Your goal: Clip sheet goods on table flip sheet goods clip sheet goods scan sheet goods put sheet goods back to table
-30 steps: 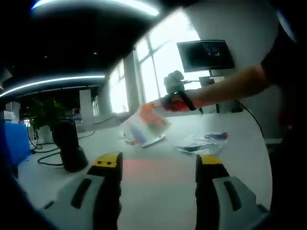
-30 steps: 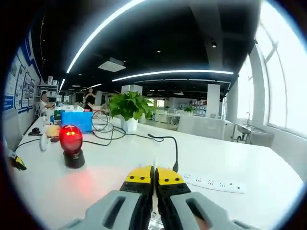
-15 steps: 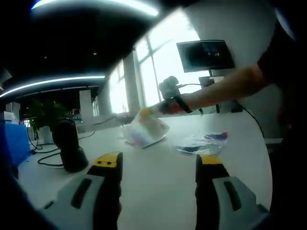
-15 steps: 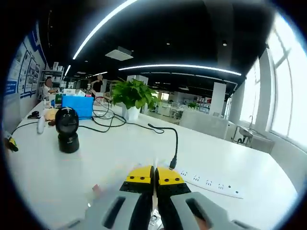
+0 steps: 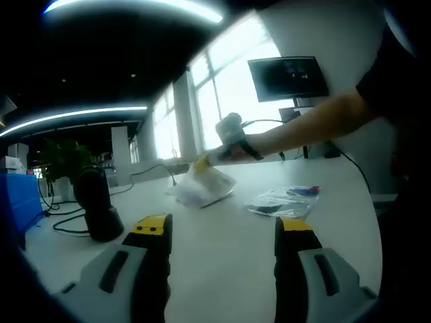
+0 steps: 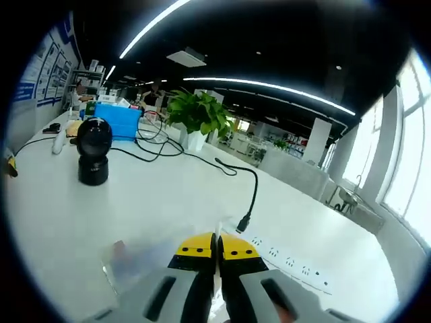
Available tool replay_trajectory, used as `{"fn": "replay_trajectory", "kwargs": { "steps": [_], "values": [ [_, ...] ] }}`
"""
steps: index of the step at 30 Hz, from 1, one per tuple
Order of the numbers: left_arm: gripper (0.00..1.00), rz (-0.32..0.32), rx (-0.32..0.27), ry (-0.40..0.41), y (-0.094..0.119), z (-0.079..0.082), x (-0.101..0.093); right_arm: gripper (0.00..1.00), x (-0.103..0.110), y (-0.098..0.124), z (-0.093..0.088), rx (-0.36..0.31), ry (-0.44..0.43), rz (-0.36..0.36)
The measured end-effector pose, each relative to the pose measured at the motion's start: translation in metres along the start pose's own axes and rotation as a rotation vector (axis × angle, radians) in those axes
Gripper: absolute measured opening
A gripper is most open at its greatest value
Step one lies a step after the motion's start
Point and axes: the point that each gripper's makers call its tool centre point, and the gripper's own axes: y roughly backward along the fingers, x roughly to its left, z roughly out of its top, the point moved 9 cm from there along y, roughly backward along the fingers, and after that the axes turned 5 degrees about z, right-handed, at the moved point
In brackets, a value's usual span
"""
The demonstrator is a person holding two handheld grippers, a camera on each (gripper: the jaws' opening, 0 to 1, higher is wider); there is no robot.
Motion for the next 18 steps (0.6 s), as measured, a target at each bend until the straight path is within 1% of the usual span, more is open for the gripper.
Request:
{"fn": "replay_trajectory", "kwargs": {
  "steps": [9, 12, 15, 17, 18],
  "values": [
    [0.54, 0.001, 0.007, 0.005, -0.001, -0.001, 0.001, 0.00, -0.007, -0.011, -0.006, 0.010, 0.014, 0.002],
    [0.54, 0.003, 0.008, 0.003, -0.001, -0.001, 0.001, 0.00, -0.009, -0.013, -0.010, 0.022, 0.018, -0.004],
    [0.54, 0.007, 0.008, 0.004, -0.001, -0.001, 0.002, 0.00, -0.012, -0.013, -0.014, 0.032, 0.023, -0.027],
    [0.54, 0.006, 0.009, 0.002, -0.001, -0.001, 0.002, 0.00, -0.012, -0.012, -0.015, 0.028, 0.023, -0.033],
    [0.54, 0.004, 0.009, 0.000, -0.001, -0.002, 0.002, 0.00, -0.010, -0.013, -0.016, 0.030, 0.040, -0.033]
  ]
}}
